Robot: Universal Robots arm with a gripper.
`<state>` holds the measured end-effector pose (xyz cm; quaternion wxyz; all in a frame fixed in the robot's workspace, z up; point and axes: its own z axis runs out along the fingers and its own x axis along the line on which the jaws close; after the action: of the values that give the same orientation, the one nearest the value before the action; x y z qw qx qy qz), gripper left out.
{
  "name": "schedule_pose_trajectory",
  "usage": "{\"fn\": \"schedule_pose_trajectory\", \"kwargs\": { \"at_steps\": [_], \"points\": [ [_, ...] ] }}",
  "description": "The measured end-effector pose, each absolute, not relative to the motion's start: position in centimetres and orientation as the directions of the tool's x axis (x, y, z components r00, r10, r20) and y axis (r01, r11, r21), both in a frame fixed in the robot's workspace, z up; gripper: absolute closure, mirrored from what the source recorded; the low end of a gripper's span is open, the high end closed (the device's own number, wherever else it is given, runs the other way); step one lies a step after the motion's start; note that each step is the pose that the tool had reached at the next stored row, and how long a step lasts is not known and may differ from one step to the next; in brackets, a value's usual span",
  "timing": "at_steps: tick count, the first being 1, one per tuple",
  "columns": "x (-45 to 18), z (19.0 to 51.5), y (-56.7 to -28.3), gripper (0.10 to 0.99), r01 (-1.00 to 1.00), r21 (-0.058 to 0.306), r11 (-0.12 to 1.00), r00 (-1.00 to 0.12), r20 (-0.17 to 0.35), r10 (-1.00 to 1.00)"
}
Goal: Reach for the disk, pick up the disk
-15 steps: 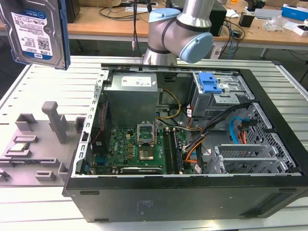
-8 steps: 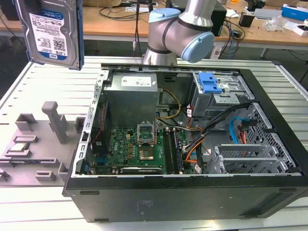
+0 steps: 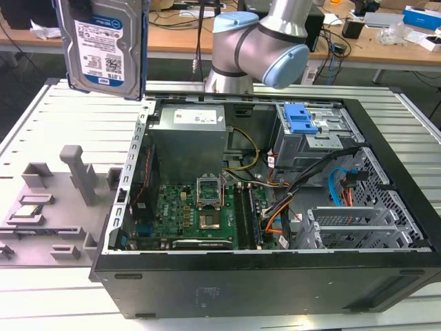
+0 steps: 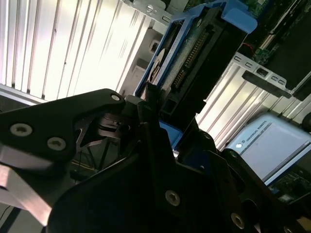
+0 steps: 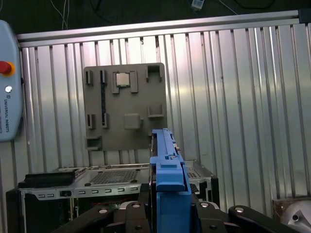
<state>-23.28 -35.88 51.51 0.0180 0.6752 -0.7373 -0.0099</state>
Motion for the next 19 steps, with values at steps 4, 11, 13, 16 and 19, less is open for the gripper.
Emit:
{"fn": "schedule_pose_trajectory", "kwargs": {
  "at_steps": [4,11,13,16,19],
  "points": [
    [-20.1,51.5,-35.9,0.714,-0.995,0.039,0.088,-0.087,0.013,-0.996],
    [-17.6,51.5,-35.9,0.714,-0.995,0.039,0.088,-0.088,0.013,-0.996],
    [-16.4,51.5,-35.9,0.714,-0.995,0.039,0.088,-0.087,0.013,-0.996],
    [-15.4,51.5,-35.9,0.714,-0.995,0.039,0.088,-0.088,0.013,-0.996],
    [-13.8,51.5,-35.9,0.714,-0.995,0.039,0.088,-0.088,0.013,-0.996]
  ]
}}
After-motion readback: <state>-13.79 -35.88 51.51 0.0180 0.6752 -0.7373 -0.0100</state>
